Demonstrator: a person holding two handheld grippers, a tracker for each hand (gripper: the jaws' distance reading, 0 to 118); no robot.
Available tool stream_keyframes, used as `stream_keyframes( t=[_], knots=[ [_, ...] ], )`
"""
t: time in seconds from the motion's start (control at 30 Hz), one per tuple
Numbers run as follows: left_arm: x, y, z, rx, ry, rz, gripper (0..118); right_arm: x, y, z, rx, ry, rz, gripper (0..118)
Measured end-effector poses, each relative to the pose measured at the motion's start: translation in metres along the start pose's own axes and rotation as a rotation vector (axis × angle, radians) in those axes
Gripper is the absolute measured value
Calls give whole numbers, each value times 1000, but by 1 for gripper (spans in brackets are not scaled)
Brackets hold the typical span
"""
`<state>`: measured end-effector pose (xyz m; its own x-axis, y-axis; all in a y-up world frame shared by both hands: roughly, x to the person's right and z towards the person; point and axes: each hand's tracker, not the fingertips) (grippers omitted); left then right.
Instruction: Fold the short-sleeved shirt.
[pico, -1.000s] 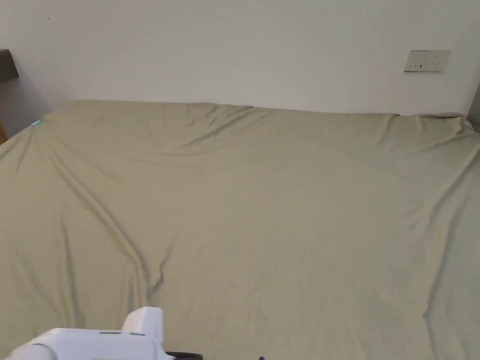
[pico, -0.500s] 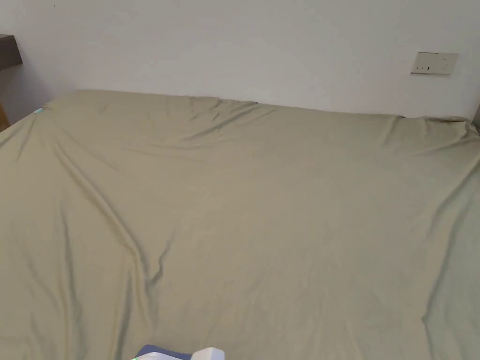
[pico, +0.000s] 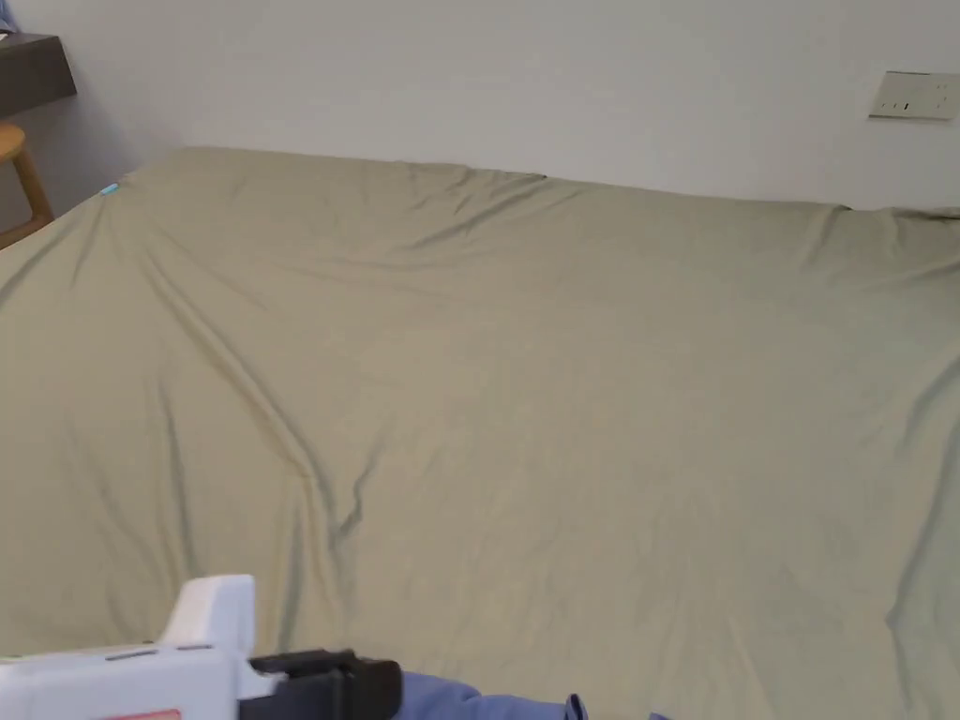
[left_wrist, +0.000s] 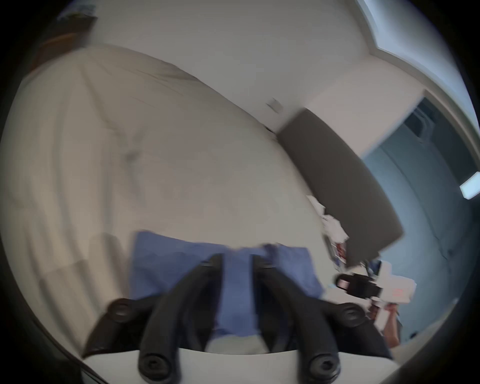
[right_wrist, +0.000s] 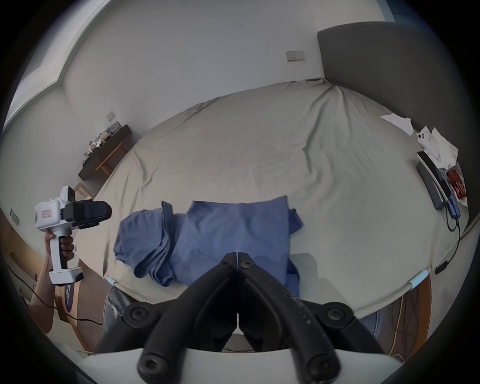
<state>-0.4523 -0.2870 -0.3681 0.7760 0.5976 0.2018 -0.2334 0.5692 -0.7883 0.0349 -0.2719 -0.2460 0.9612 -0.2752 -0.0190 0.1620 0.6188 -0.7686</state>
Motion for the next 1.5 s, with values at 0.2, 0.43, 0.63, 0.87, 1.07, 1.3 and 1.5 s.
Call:
stream_keyframes(
  t=[0.2, 0.43, 0.63, 0.87, 1.07, 1.3, 1.5],
  knots=[
    [-43, -6, -1, 1, 18, 108, 115, -20, 8, -9, -5, 66, 57, 2],
    [-58, -12, -40, -191, 28, 124, 113, -28, 7, -1, -10, 76, 115, 2],
    [-49, -20, -57, -228, -62, 73, 94, -25, 7, -1, -17, 46, 93, 2],
    [-60, -17, -42, -229, 154, 132, 14, -26, 7, -3, -24, 56, 96, 2],
    [-17, -14, -23, -212, 196, 3, 12, -22, 5, 3, -13, 57, 76, 2],
    [-26, 3, 17, -166, 89, 257, 11, -11, 3, 11, 6, 33, 34, 2],
    [-57, 21, 78, -34, 445, 231, 11, -5, 1, 14, 27, 27, 11, 2]
  ],
)
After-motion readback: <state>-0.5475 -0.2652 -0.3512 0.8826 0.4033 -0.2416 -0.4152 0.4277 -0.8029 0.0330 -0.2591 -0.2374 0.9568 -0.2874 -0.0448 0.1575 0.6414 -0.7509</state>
